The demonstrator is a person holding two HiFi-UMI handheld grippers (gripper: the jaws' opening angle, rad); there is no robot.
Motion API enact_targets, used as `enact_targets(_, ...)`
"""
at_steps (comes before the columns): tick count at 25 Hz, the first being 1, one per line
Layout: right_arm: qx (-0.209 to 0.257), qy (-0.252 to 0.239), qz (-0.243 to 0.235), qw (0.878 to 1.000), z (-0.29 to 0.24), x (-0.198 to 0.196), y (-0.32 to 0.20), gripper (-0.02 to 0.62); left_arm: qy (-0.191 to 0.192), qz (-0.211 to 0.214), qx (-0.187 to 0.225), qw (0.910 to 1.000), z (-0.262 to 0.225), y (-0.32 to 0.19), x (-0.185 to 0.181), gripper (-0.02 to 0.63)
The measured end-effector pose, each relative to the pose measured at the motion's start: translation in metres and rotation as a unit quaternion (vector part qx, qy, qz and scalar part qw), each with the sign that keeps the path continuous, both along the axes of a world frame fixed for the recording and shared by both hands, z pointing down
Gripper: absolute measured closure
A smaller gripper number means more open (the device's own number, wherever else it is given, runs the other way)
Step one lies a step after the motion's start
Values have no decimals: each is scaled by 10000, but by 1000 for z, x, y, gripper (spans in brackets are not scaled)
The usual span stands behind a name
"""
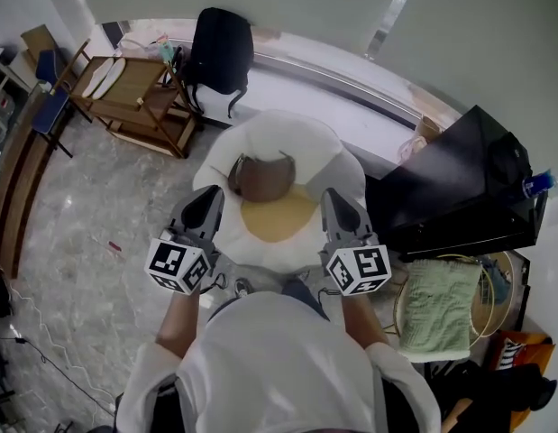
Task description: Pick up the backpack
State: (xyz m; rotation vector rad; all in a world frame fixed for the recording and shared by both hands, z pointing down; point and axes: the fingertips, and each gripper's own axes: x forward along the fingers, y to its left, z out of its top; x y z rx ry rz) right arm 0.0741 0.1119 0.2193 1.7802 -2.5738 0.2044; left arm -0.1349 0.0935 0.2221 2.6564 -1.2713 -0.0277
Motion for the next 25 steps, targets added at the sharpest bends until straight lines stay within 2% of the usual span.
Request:
enact_targets(14, -17, 3, -1042, 9946, 8, 82, -79, 565, -72, -806, -16, 9967, 8, -50, 103, 558)
enact_targets(21, -154, -112, -1151, 9932, 21, 101, -95, 565, -160, -943, -151, 9953, 17, -62, 120, 558)
enact_targets(25, -206, -183, -1039, 9942, 26, 105, -107, 566, -206, -832, -136, 9962, 15, -77, 124, 558)
